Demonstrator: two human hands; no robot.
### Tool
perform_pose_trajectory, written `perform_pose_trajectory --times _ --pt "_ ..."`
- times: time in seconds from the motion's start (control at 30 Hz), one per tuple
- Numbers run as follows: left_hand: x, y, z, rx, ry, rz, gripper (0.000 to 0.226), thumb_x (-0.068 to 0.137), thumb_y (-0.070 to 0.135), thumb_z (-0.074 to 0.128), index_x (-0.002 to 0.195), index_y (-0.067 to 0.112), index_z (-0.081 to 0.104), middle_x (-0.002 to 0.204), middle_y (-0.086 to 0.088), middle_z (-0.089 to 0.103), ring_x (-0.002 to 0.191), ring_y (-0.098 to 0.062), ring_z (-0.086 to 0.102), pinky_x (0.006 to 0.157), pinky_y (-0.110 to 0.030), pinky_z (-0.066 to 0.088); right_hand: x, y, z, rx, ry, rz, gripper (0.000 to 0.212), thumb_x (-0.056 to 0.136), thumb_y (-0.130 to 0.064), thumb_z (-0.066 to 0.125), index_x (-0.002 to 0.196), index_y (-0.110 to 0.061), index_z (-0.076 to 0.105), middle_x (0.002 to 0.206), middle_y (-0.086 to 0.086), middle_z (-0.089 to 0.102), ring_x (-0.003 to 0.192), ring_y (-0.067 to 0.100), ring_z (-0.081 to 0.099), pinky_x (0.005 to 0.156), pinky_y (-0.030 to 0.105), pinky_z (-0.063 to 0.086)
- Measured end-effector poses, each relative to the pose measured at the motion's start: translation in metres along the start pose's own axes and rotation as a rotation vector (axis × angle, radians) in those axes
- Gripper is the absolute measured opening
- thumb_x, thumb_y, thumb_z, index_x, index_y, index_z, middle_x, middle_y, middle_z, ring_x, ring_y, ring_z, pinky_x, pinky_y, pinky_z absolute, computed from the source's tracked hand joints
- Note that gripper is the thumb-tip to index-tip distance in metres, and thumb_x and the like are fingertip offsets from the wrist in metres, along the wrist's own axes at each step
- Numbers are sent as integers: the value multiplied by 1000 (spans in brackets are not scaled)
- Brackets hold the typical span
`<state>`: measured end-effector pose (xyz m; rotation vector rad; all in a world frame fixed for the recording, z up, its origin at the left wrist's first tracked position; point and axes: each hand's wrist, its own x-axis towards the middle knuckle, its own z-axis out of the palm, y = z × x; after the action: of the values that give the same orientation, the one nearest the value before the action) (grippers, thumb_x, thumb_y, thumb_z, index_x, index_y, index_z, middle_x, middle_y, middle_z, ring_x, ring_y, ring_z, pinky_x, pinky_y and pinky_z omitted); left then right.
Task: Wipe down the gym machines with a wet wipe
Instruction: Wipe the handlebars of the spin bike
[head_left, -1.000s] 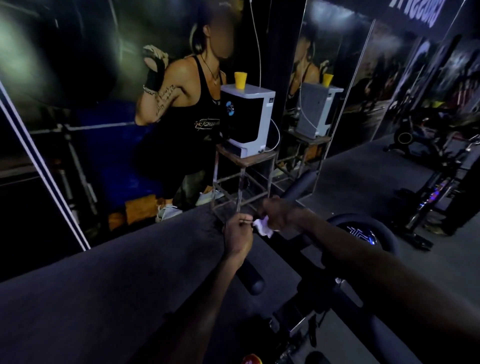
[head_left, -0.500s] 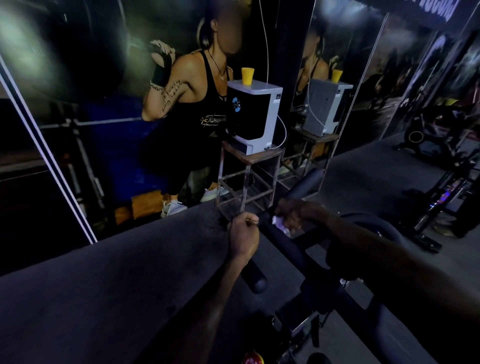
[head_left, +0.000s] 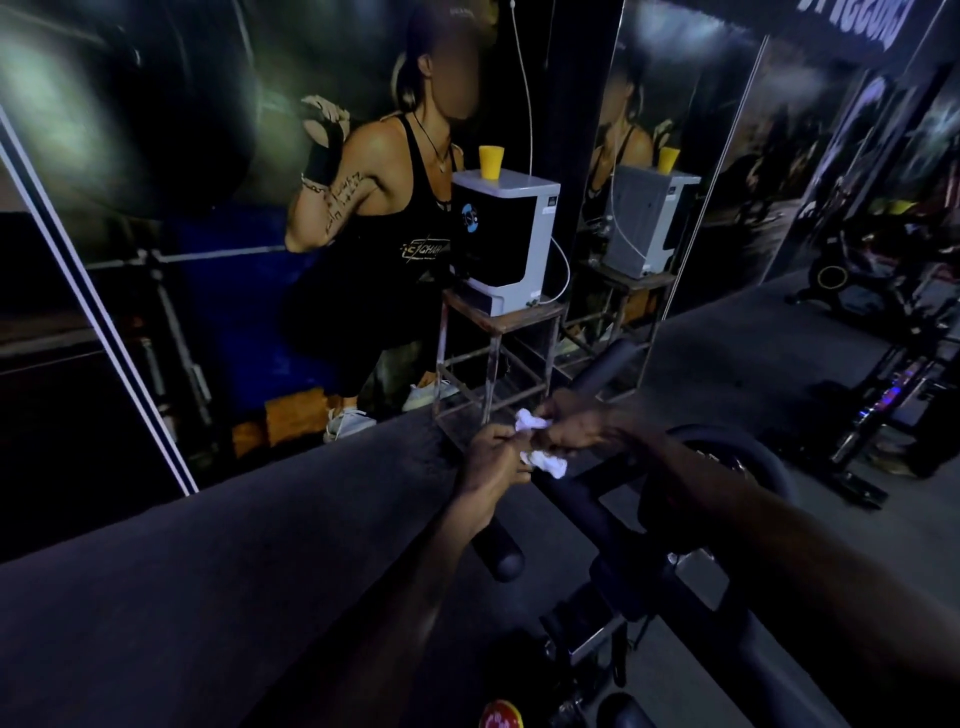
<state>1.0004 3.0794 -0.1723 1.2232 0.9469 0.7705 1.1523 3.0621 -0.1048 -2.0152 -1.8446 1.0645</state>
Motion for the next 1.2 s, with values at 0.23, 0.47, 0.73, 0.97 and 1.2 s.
perform_pose_trajectory --times 0.23,0.47,0.73,0.97,1.2 --pt "9 2 -5 148 161 87 20 92 17 66 80 18 51 84 -7 61 73 -21 57 65 -34 47 -26 9 10 305 109 34 17 90 -9 71 74 -9 64 72 13 61 59 17 57 56 27 47" --pt "2 19 -18 -40 -20 -117 17 95 30 65 99 14 64 79 2 60 64 -5 56 63 -23 48 -22 -1 19 508 293 32 12 87 1 69 83 -9 69 84 12 68 79 23 65 70 34 54" --pt "-17 23 -28 -190 -222 -117 30 98 25 60 119 3 59 104 -13 67 97 -30 66 85 -43 57 -36 -19 41 724 329 85 19 90 -12 73 75 -10 61 71 8 63 60 18 62 53 27 50" --pt "-27 27 -33 -80 -44 0 8 101 8 50 96 12 55 105 -16 64 80 -23 64 57 -35 56 -57 -34 61 958 445 91 22 94 -8 66 73 -9 58 53 -1 57 46 8 54 45 21 39" --pt "-43 30 -31 246 -10 342 29 91 33 68 102 9 56 98 -5 60 97 -28 65 82 -39 54 -69 -29 76 872 647 113 22 97 -12 62 76 -8 58 58 12 53 36 13 47 41 21 39"
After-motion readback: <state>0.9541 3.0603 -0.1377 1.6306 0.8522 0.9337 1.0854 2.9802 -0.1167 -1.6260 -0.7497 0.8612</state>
